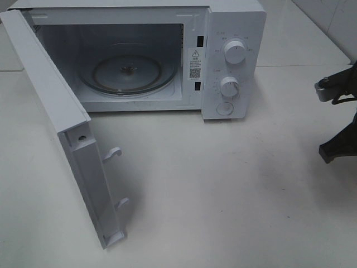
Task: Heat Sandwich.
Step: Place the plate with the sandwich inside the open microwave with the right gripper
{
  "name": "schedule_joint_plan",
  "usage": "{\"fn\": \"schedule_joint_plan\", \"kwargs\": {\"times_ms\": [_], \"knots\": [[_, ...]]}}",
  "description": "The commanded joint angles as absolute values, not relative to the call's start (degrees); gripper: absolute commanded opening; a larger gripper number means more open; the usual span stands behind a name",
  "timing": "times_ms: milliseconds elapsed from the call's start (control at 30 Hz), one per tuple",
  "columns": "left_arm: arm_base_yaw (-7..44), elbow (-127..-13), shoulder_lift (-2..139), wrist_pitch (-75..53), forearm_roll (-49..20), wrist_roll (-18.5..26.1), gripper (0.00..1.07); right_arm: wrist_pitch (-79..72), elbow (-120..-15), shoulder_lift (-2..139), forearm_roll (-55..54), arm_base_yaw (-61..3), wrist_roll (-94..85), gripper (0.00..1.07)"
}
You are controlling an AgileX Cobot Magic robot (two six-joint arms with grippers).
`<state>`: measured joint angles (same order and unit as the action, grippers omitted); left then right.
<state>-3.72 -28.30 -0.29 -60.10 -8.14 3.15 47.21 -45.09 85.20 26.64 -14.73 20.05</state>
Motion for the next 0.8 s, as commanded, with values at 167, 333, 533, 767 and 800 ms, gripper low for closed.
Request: {"fn": "schedule_joint_plan", "kwargs": {"times_ms": [167, 333, 533, 767, 800], "knots": [[-3.5, -28.1, -1.5, -59.2, -8.4, 3.1, 0.72, 45.8, -42.4, 79.6, 24.7, -17.0, 14.7, 0.0], [-3.5, -28.1, -1.5, -59.2, -8.4, 3.1, 0.72, 47.6, -41.9, 78.7, 26.9, -23.8, 15.3, 0.0], [-3.5, -28.1, -1.5, -59.2, -8.4, 3.1, 0.72, 48.6, -41.1, 78.7, 27.9, -30.3, 15.5, 0.0], [-3.5, -28.1, -1.5, -59.2, -8.4, 3.1, 0.72, 54.0, -41.1, 78.7, 30.6, -41.4, 15.1, 0.0], [-3.5, -28.1, -1.5, -59.2, -8.4, 3.1, 0.72, 54.3, -41.1, 78.7, 30.7, -42.7, 15.0, 0.0]]}}
